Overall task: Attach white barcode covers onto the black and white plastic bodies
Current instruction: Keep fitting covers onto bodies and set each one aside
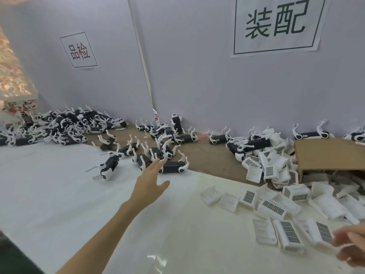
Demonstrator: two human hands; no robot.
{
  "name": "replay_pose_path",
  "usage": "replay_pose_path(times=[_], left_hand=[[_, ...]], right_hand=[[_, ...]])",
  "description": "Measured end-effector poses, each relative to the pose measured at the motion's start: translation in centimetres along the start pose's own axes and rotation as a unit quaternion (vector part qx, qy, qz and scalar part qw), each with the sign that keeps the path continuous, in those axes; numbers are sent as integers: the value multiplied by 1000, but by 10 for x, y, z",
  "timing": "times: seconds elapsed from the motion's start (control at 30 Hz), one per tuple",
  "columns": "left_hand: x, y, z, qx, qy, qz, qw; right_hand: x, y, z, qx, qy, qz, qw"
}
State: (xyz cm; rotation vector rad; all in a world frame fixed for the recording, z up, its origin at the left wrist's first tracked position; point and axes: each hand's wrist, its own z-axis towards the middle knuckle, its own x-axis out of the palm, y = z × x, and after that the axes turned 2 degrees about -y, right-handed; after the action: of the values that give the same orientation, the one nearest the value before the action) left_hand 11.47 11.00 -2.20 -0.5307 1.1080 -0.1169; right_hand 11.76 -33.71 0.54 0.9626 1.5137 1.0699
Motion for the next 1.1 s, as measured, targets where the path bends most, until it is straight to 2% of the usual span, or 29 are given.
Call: replay_pose_path(times=[0.1, 0.17, 0.3, 0.37, 0.57, 0.63, 0.73, 0.83, 0.9, 1.0, 1.07, 1.1], left_hand=[[4, -7, 23, 45, 25, 179, 983], [6, -13, 40, 42, 54, 244, 967], [15, -19, 63, -38, 117, 299, 946], [24, -23, 63, -58, 118, 319, 939], [32, -55, 45, 6, 52, 336, 940], [39, -68, 30, 40, 34, 264, 963], [47, -106, 2, 53, 36, 51, 997], [60, -154, -32, 60, 33, -173, 983], [63, -185, -52, 42, 48, -337, 939], [59, -220, -75, -21, 170, -558, 812], [59, -231, -88, -56, 259, -631, 729], [62, -233, -94, -66, 282, -646, 707]], right_hand=[[-10, -15, 3, -29, 35, 76, 996], [-12, -22, 3, -48, -3, 77, 996], [-16, -29, 7, -70, -26, 88, 993], [-21, -25, 5, -74, -34, 83, 993], [-17, -17, -7, -120, -42, 67, 990], [-15, -15, -9, -135, -41, 68, 988], [-13, -14, -11, -144, -35, 59, 987], [-11, -12, -14, -140, -32, 39, 989], [-10, -12, -17, -143, -27, 19, 989], [-2, -7, -21, -160, -54, -12, 986], [1, -4, -23, -183, -54, -24, 981], [2, -5, -25, -191, -45, -29, 980]])
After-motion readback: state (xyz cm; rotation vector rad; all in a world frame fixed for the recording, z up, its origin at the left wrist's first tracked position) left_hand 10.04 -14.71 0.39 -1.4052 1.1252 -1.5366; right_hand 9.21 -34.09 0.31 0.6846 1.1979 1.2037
